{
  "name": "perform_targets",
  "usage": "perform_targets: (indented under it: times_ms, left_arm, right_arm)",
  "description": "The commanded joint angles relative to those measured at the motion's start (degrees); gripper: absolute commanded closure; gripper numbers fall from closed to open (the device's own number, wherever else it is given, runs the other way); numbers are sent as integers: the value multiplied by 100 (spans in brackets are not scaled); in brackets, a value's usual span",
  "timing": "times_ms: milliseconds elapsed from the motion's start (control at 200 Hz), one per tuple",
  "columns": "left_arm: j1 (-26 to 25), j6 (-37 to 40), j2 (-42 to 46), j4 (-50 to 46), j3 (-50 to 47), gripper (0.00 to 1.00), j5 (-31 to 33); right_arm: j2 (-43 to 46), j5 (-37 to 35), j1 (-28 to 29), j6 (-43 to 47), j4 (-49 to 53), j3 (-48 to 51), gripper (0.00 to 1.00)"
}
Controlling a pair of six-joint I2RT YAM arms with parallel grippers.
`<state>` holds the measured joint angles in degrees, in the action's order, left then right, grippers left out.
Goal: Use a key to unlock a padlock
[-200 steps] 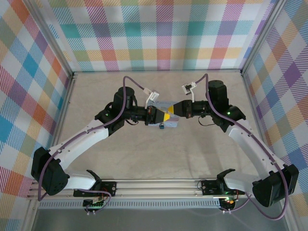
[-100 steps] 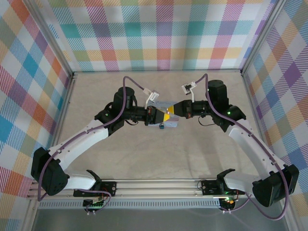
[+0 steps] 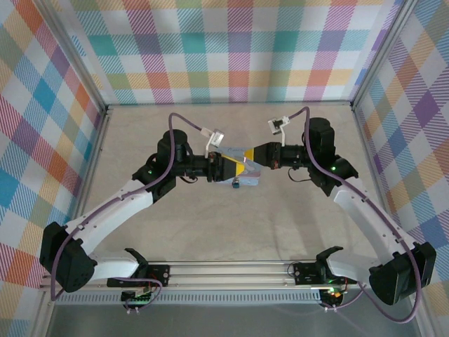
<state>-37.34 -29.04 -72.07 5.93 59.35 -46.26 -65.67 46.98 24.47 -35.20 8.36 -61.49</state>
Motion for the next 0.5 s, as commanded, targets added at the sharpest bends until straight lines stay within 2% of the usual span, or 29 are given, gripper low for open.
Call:
perform_targets:
  times_ms: [0,125,275,495]
  left_arm:
    - [25,-288,-91,599,-7,54,-109]
    - [17,-364,-191,680,58,54,-111]
    - [8,-465,-290,836,61,60,-107]
    - [-10,-517,-353,953,111,77,-58]
  right_arm:
    - [115,68,40,-171,-347,99,100]
    - [107,95,47,-264,-497,186,100]
    - [120,108,59,-306,-579,229,100]
    - [125,85,76,-311,-606,281,100]
